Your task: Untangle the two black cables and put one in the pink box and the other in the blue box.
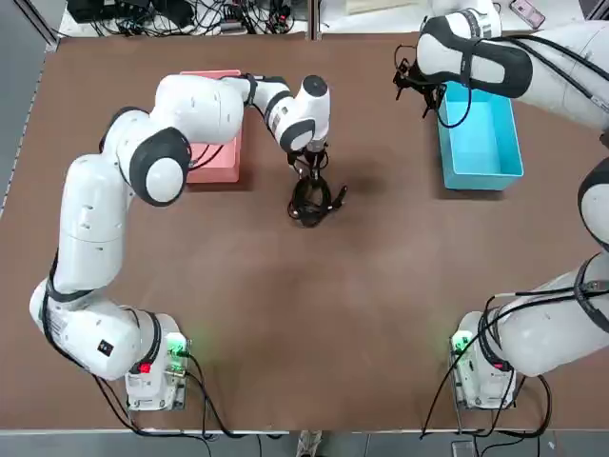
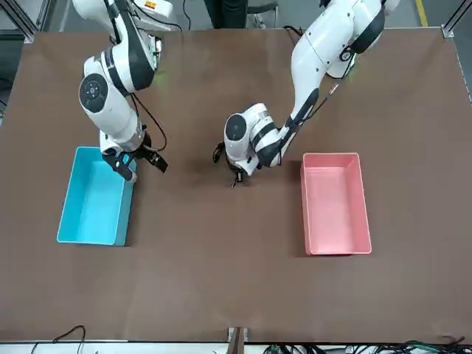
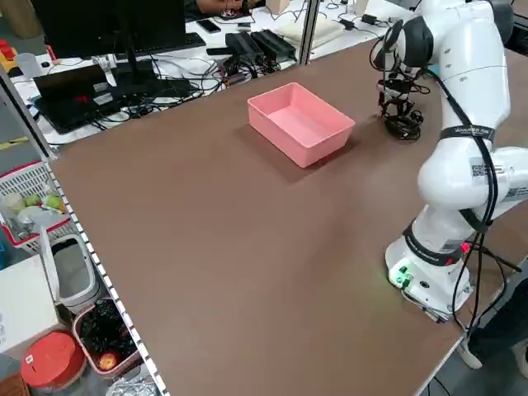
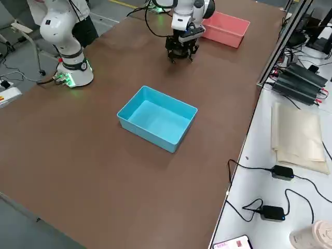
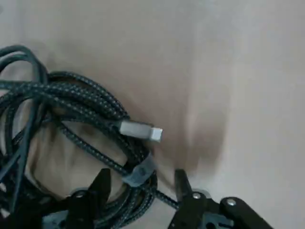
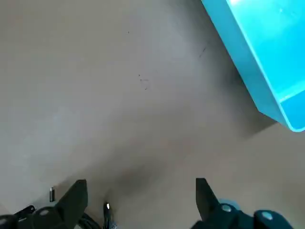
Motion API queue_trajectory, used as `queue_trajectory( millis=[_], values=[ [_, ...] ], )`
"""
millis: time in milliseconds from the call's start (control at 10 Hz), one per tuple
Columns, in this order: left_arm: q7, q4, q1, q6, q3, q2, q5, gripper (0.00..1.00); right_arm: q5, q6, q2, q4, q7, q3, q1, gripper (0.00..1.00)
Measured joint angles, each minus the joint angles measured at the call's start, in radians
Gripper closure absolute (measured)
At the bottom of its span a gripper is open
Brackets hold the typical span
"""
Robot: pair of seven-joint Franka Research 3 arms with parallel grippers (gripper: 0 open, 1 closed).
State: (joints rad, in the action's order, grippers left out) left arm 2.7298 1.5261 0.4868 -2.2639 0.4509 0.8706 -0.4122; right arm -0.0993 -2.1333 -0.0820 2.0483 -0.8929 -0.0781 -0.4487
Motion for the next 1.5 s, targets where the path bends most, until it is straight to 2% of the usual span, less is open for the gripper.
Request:
queue_trajectory(
  millis=[200,300,400,800,1100,1300,1500],
  values=[
    [0.001,0.000,0.000,-0.006,0.000,-0.001,-0.026,0.61,0.000,0.000,0.000,0.000,0.000,-0.001,0.000,0.00],
    [0.001,0.000,-0.002,-0.006,0.000,-0.003,-0.028,0.78,0.000,0.000,0.000,0.000,0.000,-0.001,0.000,0.00],
    [0.001,0.000,-0.003,-0.006,0.000,-0.003,-0.028,0.85,-0.001,0.000,0.000,0.000,0.000,-0.001,0.000,0.00],
    [-0.006,-0.007,-0.060,-0.009,0.010,-0.025,-0.028,0.85,-0.016,0.000,0.001,0.000,-0.016,-0.002,0.000,0.00],
    [-0.030,-0.025,-0.148,0.042,0.110,-0.104,-0.028,0.85,-0.036,-0.006,0.003,-0.001,-0.048,-0.001,0.000,0.00],
    [-0.034,-0.092,-0.151,0.121,0.164,-0.134,-0.028,0.85,-0.044,-0.010,0.005,-0.009,-0.080,0.000,-0.013,0.00],
    [-0.034,-0.145,-0.124,0.138,0.190,-0.137,-0.028,0.85,-0.044,-0.012,0.006,-0.016,-0.124,0.001,-0.040,0.00]
  ],
)
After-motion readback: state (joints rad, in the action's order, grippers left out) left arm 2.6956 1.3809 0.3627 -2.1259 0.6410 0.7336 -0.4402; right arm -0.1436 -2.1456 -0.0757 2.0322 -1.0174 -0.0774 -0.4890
